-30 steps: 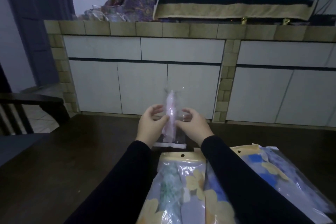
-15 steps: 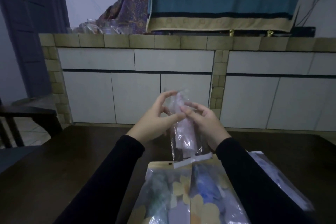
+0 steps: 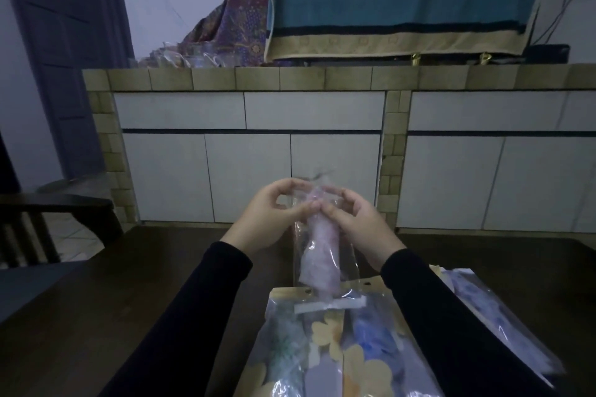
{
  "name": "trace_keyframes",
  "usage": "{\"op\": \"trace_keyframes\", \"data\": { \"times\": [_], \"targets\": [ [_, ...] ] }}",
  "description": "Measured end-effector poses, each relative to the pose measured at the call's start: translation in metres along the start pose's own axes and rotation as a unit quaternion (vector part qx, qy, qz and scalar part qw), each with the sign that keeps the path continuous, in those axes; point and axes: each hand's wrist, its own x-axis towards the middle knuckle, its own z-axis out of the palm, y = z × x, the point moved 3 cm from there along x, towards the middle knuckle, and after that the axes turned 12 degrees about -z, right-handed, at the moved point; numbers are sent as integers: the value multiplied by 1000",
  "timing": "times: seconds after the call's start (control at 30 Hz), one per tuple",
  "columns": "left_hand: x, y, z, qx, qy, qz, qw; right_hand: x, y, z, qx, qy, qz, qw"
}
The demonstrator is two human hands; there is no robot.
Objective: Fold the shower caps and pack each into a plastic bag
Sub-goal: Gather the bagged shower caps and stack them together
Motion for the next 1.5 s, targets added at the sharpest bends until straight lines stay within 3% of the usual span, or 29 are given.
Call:
{"op": "trace_keyframes", "data": {
  "times": [0.07,0.17,0.23,0.33,0.7,0.93,1.1,1.23,1.37,1.5],
  "targets": [
    [0,-1,-3,-21,28,3,999,0,-2,-2,14,0,-1,1000],
    [4,-9,-4,-110,50,-56,991,0,-6,-5,-3,-7,5,1000],
    [7,-14,0,-169,32,-96,980,1,-6,-5,-15,11,3,1000],
    [6,-17,8,-168,-2,-132,977,1,-6,-4,-17,24,-11,1000],
    [-2,-16,13,-312,-47,-139,939,-1,-11,0,55,-5,-19,998],
    [-1,-11,-4,-255,-79,-77,961,-2,-16,2,119,-33,-25,992],
    [-6,-4,-4,-256,-65,-114,958,-2,-19,-6,95,-51,-36,994],
    [-4,-7,-2,-211,42,-171,961,-3,-16,-4,25,-80,-41,996],
    [-6,-5,3,-153,68,-126,978,-4,-14,-1,-21,-92,-47,994],
    [-4,-7,-2,-171,95,-92,976,-4,-5,-8,110,-82,13,990]
  ]
}}
